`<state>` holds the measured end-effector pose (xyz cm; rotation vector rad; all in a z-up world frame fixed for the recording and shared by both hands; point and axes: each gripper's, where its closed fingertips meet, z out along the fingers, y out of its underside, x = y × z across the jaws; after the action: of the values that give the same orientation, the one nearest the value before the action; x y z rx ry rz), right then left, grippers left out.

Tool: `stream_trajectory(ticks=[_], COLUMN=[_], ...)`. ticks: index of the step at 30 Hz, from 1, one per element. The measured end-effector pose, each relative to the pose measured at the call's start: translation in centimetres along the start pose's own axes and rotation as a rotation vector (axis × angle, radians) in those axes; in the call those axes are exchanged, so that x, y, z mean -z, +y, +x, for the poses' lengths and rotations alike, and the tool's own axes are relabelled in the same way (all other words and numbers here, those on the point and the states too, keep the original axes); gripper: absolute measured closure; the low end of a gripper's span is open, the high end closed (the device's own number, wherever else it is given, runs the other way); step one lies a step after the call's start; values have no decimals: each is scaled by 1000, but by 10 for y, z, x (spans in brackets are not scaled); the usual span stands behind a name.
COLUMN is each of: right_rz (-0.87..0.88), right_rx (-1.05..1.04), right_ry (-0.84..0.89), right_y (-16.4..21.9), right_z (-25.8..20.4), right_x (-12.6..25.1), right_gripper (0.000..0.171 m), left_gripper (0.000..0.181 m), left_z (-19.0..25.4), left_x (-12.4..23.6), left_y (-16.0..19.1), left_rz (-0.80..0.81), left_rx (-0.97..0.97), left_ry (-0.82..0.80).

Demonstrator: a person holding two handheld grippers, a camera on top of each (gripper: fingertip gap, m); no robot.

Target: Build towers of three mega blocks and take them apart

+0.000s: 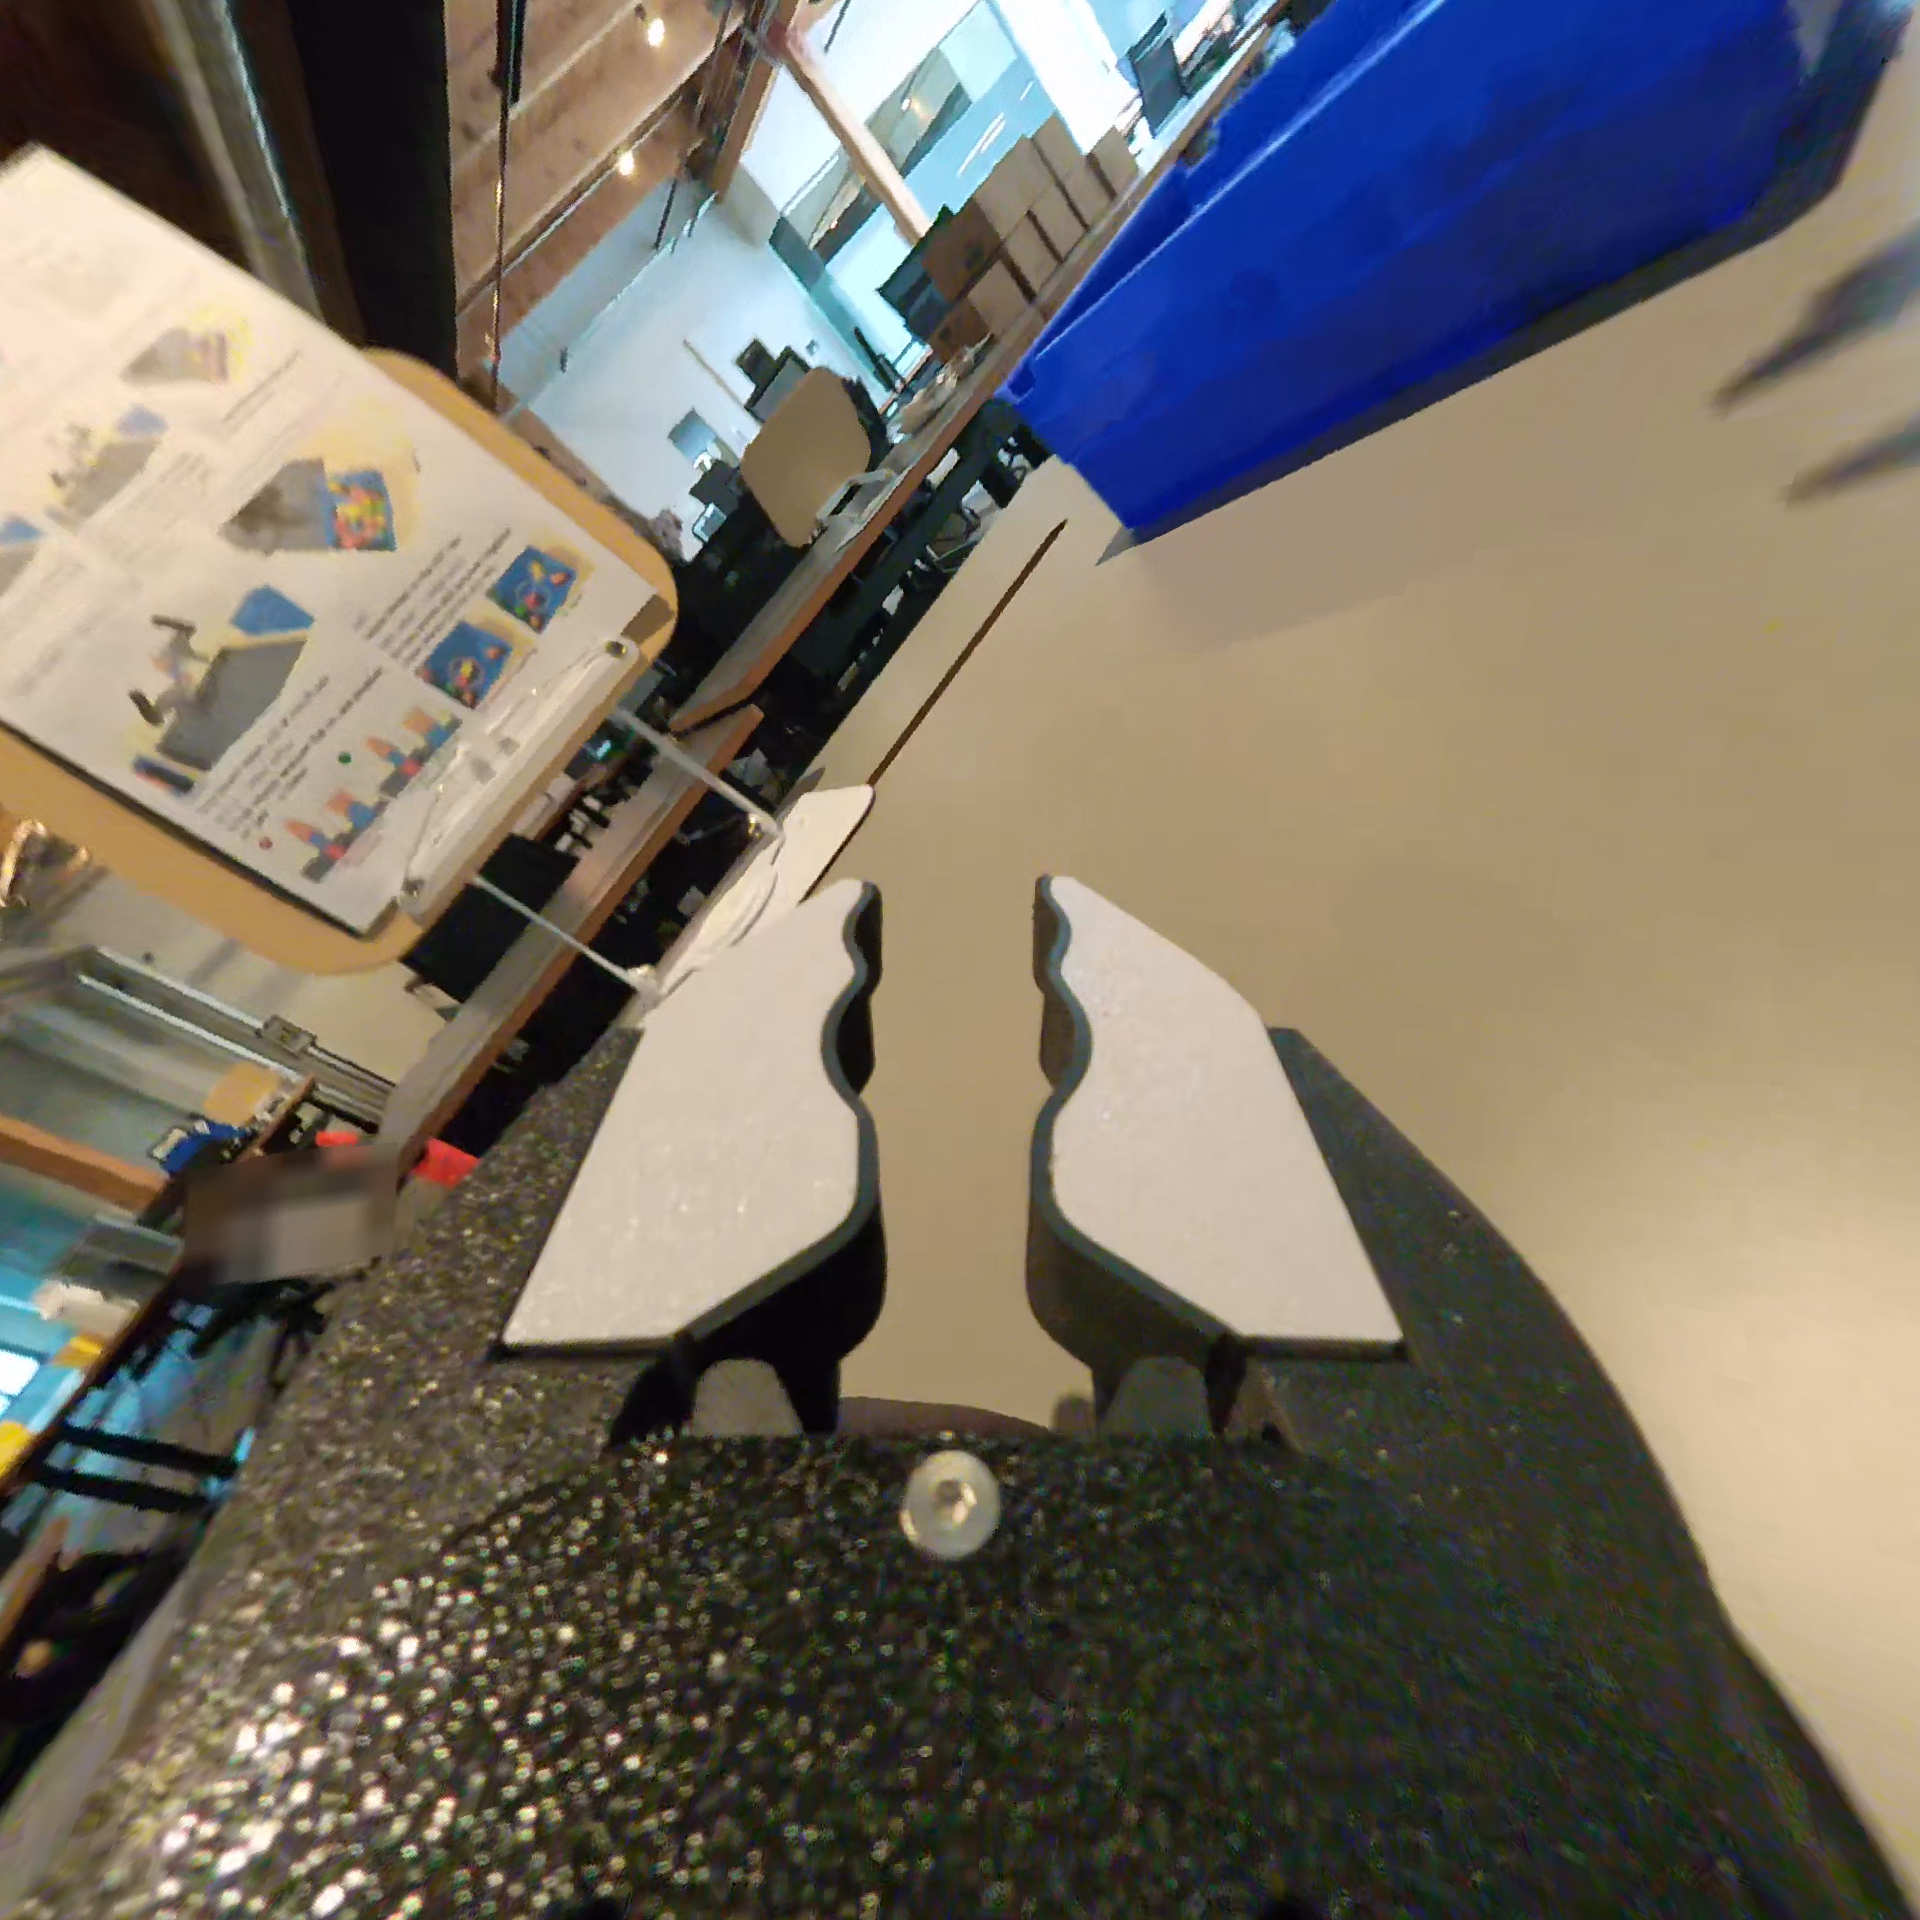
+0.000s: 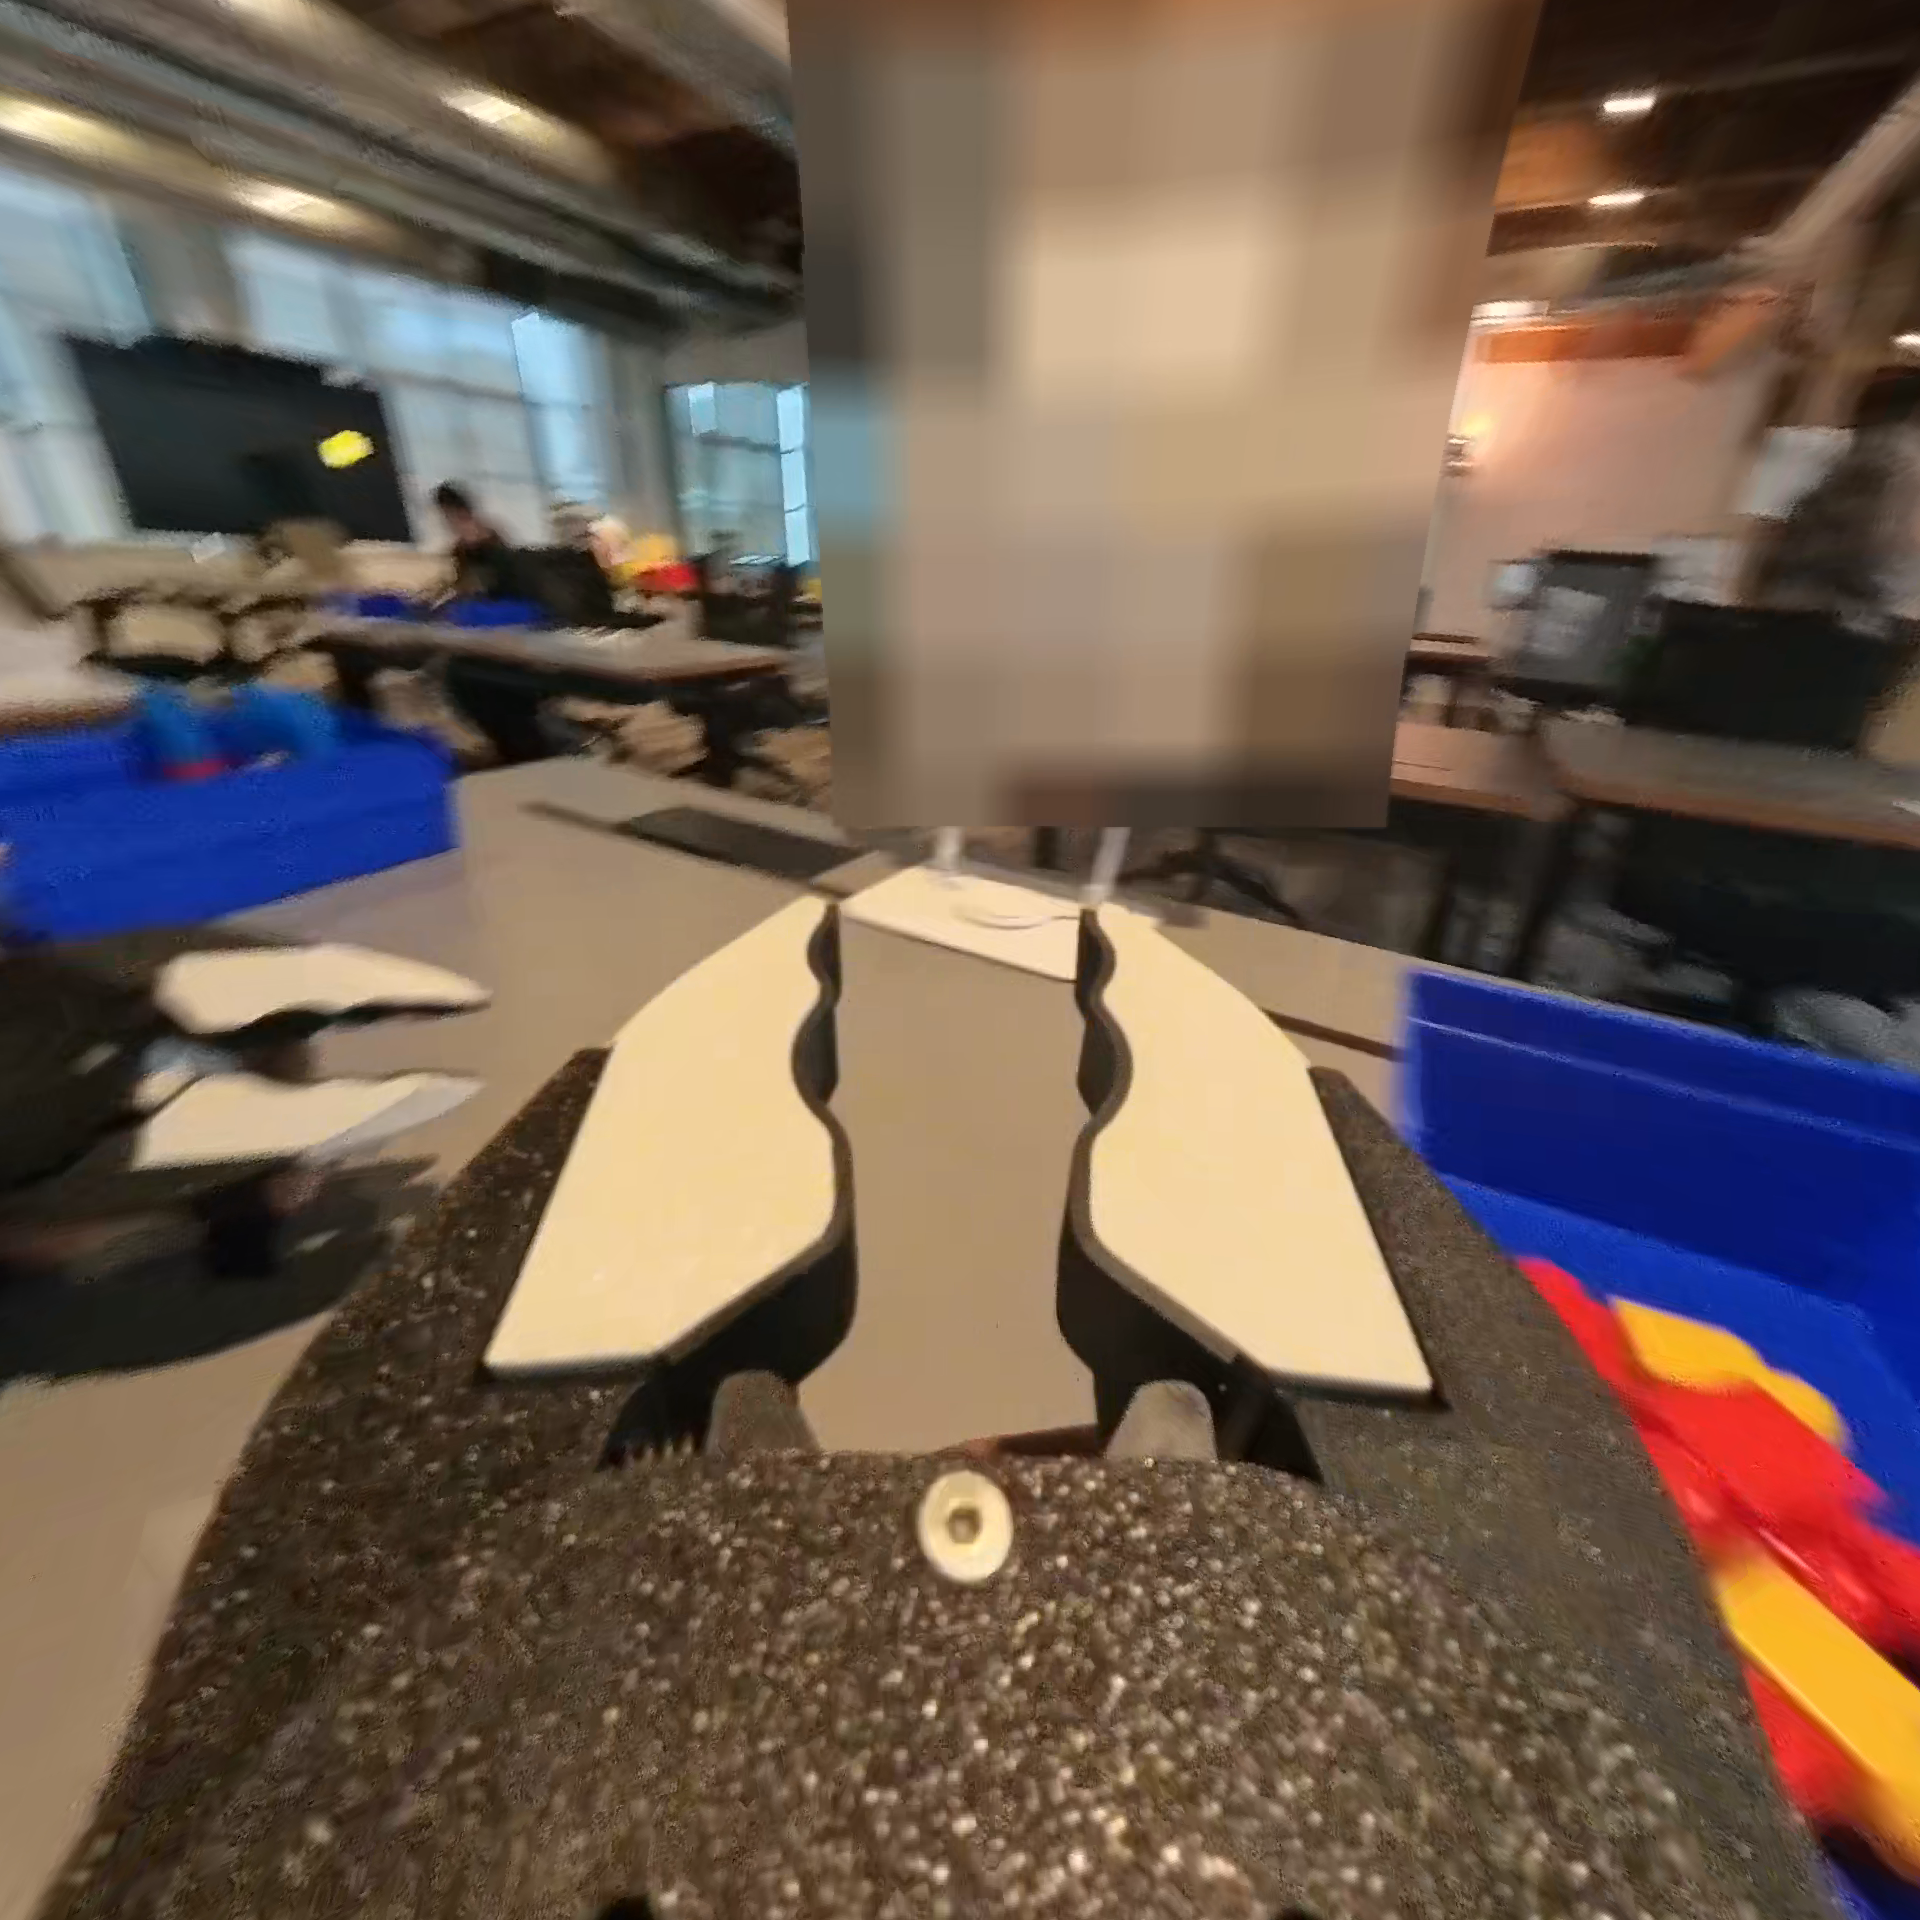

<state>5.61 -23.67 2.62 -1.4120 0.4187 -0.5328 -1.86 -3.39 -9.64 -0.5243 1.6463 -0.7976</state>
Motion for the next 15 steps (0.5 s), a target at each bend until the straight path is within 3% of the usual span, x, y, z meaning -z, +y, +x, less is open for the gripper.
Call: stream_trajectory(ticks=[3,7,10,15], right_rz=[-66,-195,-304,-371], right_rx=[68,-22,-34,9], right_ry=[-209,-369,-394,-378], right_y=[27,91,124,141], right_z=[-73,-137,-156,-155], right_x=[-30,-62,-70,-69], right_gripper=[128,127,125,125], left_gripper=[152,149,148,143], left_z=[-13,-36,-61,-125], left_x=[1,6,14,49], left_y=[7,17,27,57], left_rz=[-15,-20,-15,-7], left_rx=[110,288,410,610], left_ry=[-24,-75,-142,-324])
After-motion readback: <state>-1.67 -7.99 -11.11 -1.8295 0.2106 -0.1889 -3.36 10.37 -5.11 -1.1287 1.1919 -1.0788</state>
